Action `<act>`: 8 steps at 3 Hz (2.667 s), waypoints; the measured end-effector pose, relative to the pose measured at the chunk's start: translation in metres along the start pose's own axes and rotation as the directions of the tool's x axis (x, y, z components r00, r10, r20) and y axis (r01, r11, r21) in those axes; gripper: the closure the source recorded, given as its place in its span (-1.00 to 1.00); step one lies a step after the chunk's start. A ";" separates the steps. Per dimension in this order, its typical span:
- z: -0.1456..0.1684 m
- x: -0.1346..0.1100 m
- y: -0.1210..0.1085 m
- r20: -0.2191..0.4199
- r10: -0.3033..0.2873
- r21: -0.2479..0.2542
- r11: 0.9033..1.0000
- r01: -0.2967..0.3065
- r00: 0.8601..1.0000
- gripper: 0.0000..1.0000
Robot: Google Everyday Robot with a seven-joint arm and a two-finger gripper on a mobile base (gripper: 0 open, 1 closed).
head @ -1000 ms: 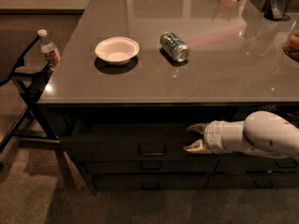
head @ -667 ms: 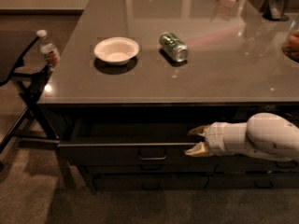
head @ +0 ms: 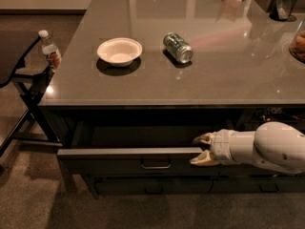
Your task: Open top drawer
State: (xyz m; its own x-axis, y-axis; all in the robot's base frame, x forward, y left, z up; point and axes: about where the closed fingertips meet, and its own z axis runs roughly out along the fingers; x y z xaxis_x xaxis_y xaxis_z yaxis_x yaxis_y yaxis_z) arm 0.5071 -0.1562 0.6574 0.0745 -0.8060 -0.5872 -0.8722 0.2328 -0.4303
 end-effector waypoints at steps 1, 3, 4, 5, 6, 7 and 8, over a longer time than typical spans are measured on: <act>0.000 0.000 0.000 0.000 0.000 0.000 1.000 0.000 1.000 0.62; 0.000 0.000 0.000 0.000 0.000 0.000 1.000 0.000 1.000 -0.31; 0.000 0.000 0.000 0.000 0.000 0.000 1.000 0.000 1.000 -0.24; 0.000 0.000 0.000 0.000 0.000 0.000 1.000 0.000 1.000 0.22; -0.002 0.001 0.009 -0.004 -0.015 -0.018 1.000 0.015 1.000 0.69; -0.010 0.001 0.016 -0.005 -0.030 -0.027 0.999 0.030 1.000 1.00; -0.011 0.000 0.015 -0.005 -0.030 -0.026 0.999 0.030 1.000 1.00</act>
Offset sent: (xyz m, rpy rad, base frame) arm 0.0000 0.0000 0.0000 0.0000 0.0000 0.0000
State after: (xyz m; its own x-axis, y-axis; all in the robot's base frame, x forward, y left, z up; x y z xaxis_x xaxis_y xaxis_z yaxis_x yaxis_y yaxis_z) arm 0.4884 -0.1588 0.6588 0.0987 -0.8153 -0.5706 -0.8819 0.1940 -0.4296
